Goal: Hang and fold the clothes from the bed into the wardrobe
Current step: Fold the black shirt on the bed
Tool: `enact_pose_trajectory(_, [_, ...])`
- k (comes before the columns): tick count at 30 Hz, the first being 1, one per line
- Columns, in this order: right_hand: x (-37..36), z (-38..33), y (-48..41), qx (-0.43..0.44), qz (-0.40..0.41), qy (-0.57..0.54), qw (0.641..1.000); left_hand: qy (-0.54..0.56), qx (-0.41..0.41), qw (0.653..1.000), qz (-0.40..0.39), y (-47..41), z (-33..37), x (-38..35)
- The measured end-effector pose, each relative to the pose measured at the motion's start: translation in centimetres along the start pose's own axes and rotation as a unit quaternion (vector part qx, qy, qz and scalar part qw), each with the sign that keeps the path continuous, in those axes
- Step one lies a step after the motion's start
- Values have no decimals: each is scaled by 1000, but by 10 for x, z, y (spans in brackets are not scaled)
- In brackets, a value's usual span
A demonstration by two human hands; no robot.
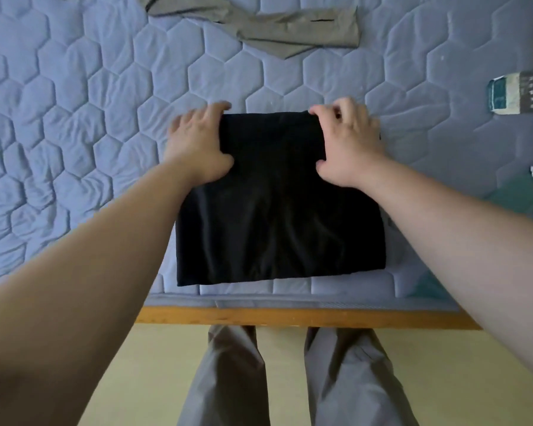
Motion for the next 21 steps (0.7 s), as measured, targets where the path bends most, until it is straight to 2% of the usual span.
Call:
enact_pose_trajectory(2, [6,-6,-21,17,-45,28,998,2,7,994,-109,-20,10,-12])
enact_pose_trajectory(3, [8,-8,-32,26,-70,41,996,-18,13,990,-137,-27,12,-16])
enact_pose_trajectory(5, [7,-14,-48,43,-136,58,988,-75,19,984,-163,-38,11,-19])
enact_pose_trajectory(8, [3,-18,-60,35,-234,31,971,-88,40,976,-196,-47,9,-21])
enact_pose_trajectory(14, [5,-21,-59,35,-333,34,942,-156,15,948,-278,-45,20,-22])
enact_pose_trajectory(16, [7,-27,-51,57,-332,82,938,-183,2,946,-269,-40,20,-17])
enact_pose_trajectory(18, [14,-31,-40,75,-287,124,947,-214,-29,951,-223,-27,23,-10])
enact_pose_trajectory(20, [28,-33,-14,78,-180,142,970,-234,-89,960,-123,0,27,-4])
enact_pose_trajectory(21, [35,-33,5,77,-96,144,982,-239,-125,961,-60,21,27,-3])
Point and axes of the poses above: each hand's wrist, its own y-axis away from the middle knuckle, its own x-axis out of the back of the hand, z = x × y, the point moved 7 cm from there along -y, towards the middle knuckle, and after that the axes turned 12 degrees about y, right-handed, at the moved point
